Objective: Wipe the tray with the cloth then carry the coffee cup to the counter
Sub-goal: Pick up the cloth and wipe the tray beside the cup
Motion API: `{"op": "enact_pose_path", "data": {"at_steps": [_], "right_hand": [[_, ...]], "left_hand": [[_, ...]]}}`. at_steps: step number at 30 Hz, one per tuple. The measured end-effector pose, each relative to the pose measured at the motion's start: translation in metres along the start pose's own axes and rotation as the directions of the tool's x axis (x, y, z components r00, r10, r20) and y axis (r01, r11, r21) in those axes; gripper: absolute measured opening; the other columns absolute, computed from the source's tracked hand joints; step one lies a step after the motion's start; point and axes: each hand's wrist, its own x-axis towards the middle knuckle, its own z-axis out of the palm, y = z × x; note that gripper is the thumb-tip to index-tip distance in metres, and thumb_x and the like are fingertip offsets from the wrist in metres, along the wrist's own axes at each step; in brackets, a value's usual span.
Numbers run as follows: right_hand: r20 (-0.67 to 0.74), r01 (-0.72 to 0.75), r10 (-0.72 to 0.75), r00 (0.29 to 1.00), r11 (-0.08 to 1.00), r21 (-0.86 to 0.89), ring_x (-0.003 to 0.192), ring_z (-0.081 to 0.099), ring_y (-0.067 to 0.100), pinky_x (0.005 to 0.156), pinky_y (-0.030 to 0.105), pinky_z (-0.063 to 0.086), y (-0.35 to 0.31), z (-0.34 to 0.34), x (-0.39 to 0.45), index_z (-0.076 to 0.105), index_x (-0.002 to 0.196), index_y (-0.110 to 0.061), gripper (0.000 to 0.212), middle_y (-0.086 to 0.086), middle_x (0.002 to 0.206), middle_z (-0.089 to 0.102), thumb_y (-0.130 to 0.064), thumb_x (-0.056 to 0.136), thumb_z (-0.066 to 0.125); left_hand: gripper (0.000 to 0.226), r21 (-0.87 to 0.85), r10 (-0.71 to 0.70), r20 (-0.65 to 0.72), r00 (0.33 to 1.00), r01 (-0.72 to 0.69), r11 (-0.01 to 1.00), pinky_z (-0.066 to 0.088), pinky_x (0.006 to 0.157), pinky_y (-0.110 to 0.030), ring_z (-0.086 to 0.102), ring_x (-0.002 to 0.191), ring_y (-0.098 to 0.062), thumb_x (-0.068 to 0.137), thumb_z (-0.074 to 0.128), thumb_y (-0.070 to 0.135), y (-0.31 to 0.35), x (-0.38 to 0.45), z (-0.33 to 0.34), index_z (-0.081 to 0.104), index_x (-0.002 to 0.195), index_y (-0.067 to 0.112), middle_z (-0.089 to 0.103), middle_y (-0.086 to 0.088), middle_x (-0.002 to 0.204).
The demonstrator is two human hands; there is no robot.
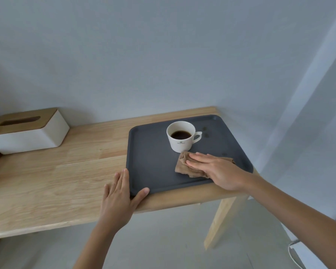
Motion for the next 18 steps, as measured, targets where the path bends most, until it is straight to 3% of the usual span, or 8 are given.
{"op": "enact_pose_path", "data": {"at_steps": [8, 11, 14, 16, 18], "right_hand": [[0.062, -0.082, 0.084, 0.995, 0.996, -0.032, 0.149, 0.001, 0.004, 0.119, 0.022, 0.007, 0.027, -0.020, -0.027, 0.015, 0.153, -0.031, 0.068, -0.015, 0.162, 0.004, 0.003, 0.097, 0.033], [0.099, -0.126, 0.119, 0.988, 0.990, 0.069, 0.148, 0.013, 0.006, 0.118, 0.030, 0.018, 0.024, -0.031, -0.023, 0.032, 0.148, -0.031, 0.054, -0.016, 0.160, 0.019, -0.008, 0.100, 0.039], [-0.129, -0.185, 0.224, 0.966, 0.948, 0.258, 0.129, 0.051, 0.012, 0.108, 0.031, 0.040, 0.023, -0.049, -0.012, 0.060, 0.128, -0.023, 0.035, -0.005, 0.135, 0.060, -0.016, 0.094, 0.055], [-0.307, -0.184, 0.302, 0.902, 0.915, 0.359, 0.121, 0.059, 0.014, 0.104, 0.034, 0.045, 0.025, -0.057, 0.001, 0.059, 0.125, -0.020, 0.036, -0.001, 0.127, 0.065, -0.018, 0.090, 0.063], [-0.295, -0.190, 0.347, 0.890, 0.872, 0.450, 0.127, 0.053, 0.019, 0.107, 0.039, 0.043, 0.023, -0.060, 0.017, 0.048, 0.137, -0.017, 0.055, 0.004, 0.137, 0.057, -0.019, 0.087, 0.068]], "left_hand": [[0.102, 0.005, -0.008, 0.062, 0.998, 0.007, 1.000, 0.005, 0.122, -0.043, -0.005, 0.151, -0.015, 0.077, 0.019, 0.081, 0.003, 0.000, -0.006, -0.006, 0.154, 0.019, 0.004, 0.005, 0.164], [0.096, -0.014, -0.032, 0.155, 0.987, 0.035, 0.999, 0.007, 0.121, -0.047, -0.006, 0.151, -0.020, 0.086, 0.035, 0.071, 0.007, 0.004, -0.013, -0.004, 0.153, 0.015, 0.003, -0.001, 0.164], [0.094, -0.095, -0.026, 0.164, 0.986, 0.042, 0.995, 0.009, 0.121, -0.051, -0.007, 0.150, -0.024, 0.085, 0.053, 0.061, 0.021, 0.019, -0.029, 0.011, 0.152, 0.012, -0.002, -0.008, 0.163], [0.089, -0.301, 0.003, 0.046, 0.999, 0.011, 0.953, 0.014, 0.119, -0.042, 0.003, 0.150, -0.021, 0.084, 0.062, 0.052, 0.042, 0.033, -0.033, 0.020, 0.152, 0.013, 0.004, -0.005, 0.163], [0.084, -0.478, 0.002, -0.026, 1.000, -0.014, 0.878, 0.020, 0.118, -0.036, 0.017, 0.148, -0.018, 0.084, 0.066, 0.045, 0.069, 0.047, -0.029, 0.025, 0.151, 0.017, 0.017, 0.000, 0.162]]}}
